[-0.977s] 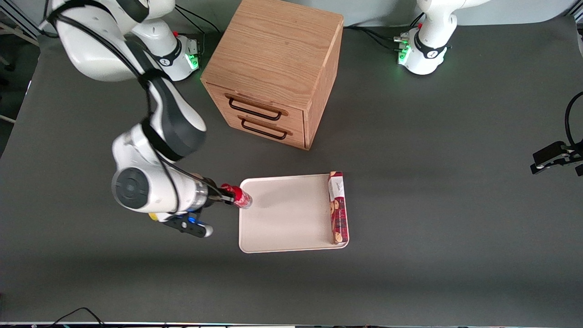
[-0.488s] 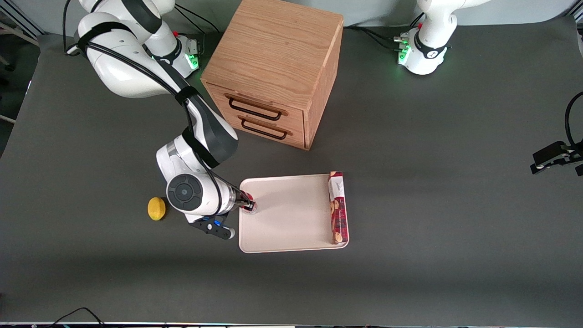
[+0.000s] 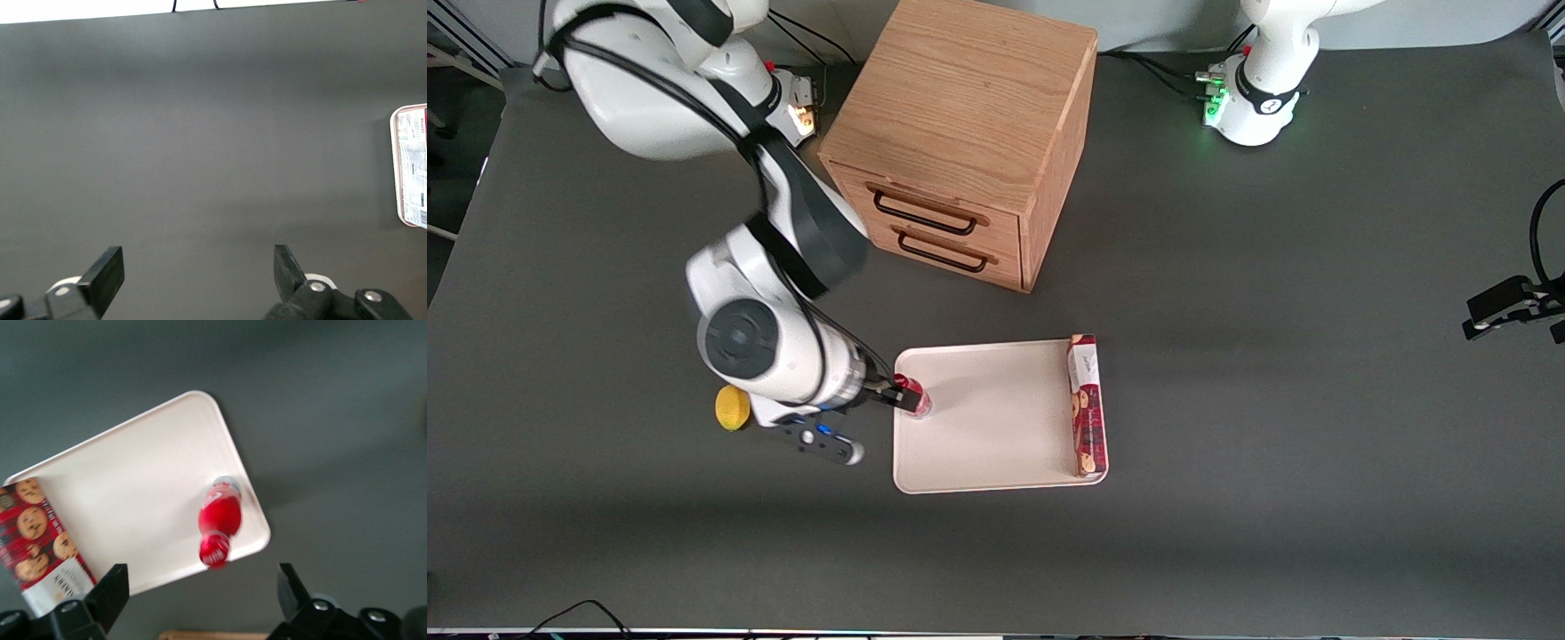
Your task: Place coke bottle on tray
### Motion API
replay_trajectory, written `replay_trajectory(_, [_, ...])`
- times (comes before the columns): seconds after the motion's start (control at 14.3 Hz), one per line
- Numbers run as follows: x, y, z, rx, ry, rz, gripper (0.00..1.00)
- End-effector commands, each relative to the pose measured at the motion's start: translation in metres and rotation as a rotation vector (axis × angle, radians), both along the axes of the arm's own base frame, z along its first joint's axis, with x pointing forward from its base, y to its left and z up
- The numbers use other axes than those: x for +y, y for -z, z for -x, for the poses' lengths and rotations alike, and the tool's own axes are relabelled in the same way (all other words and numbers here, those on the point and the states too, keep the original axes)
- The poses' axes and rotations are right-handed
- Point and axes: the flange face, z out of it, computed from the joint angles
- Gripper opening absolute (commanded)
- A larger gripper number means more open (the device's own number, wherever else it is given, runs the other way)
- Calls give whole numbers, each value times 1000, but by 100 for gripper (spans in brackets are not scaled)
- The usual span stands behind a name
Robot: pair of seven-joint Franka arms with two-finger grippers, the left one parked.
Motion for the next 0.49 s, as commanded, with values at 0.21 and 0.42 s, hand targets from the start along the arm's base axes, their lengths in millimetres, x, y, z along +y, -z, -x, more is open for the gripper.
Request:
replay_trajectory(0.21, [-126, -210, 122, 33, -298, 130, 100])
replay_trajectory(0.42, [-225, -229, 175, 79, -356, 113, 100])
